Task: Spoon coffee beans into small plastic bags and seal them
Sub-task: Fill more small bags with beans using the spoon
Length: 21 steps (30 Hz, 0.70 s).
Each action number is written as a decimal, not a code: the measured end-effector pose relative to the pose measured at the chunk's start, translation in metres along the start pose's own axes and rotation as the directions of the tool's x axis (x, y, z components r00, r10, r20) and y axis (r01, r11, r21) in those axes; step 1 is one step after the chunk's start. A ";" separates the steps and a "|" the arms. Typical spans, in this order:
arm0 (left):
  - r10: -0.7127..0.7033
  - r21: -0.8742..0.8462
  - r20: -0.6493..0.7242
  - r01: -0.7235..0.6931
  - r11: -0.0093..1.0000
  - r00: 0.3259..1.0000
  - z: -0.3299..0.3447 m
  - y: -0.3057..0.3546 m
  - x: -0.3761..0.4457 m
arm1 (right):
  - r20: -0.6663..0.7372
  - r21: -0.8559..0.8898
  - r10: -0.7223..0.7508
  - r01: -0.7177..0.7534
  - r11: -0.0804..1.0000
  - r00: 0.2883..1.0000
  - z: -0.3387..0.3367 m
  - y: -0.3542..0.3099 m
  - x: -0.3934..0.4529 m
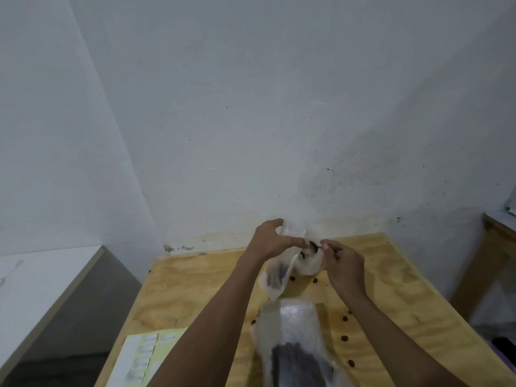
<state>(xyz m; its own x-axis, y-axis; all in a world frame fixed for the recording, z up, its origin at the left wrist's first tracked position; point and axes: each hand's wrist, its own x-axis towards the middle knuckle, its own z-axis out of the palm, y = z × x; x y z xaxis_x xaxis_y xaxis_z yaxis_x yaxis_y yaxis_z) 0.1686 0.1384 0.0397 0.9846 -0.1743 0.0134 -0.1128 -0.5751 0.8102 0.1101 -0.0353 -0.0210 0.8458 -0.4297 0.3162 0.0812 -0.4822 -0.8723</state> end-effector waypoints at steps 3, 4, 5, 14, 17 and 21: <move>-0.017 0.035 0.048 0.016 0.999 0.999 0.008 0.001 0.008 | 0.001 0.021 0.027 -0.027 0.999 1.000 0.004 0.009 -0.004; -0.006 0.027 0.050 0.005 1.000 0.999 0.010 0.000 0.010 | 0.002 0.061 0.045 -0.045 0.997 0.999 0.005 0.013 -0.005; 0.001 0.018 0.049 -0.002 1.000 0.999 0.013 -0.001 0.012 | 0.002 0.102 0.067 -0.067 0.993 0.998 0.006 0.016 -0.006; 0.094 -0.116 -0.032 -0.097 0.989 0.995 0.022 0.004 0.022 | 0.031 0.341 0.347 -0.336 0.878 0.937 0.006 0.024 -0.003; 0.120 -0.152 -0.014 -0.121 0.981 0.993 0.025 0.007 0.023 | 0.077 0.410 0.403 -0.397 0.821 0.912 0.005 0.024 -0.001; 0.153 -0.186 0.001 -0.150 0.971 0.988 0.029 0.011 0.018 | 0.109 0.476 0.464 -0.456 0.752 0.879 0.007 0.021 0.002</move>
<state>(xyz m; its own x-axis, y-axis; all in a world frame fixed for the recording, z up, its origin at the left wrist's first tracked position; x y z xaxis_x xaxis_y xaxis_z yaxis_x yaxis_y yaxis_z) 0.1815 0.1055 0.0315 0.9556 -0.2613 0.1363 -0.2324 -0.3837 0.8937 0.1171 -0.0409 -0.0415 0.8384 -0.5186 -0.1678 -0.0737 0.1972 -0.9776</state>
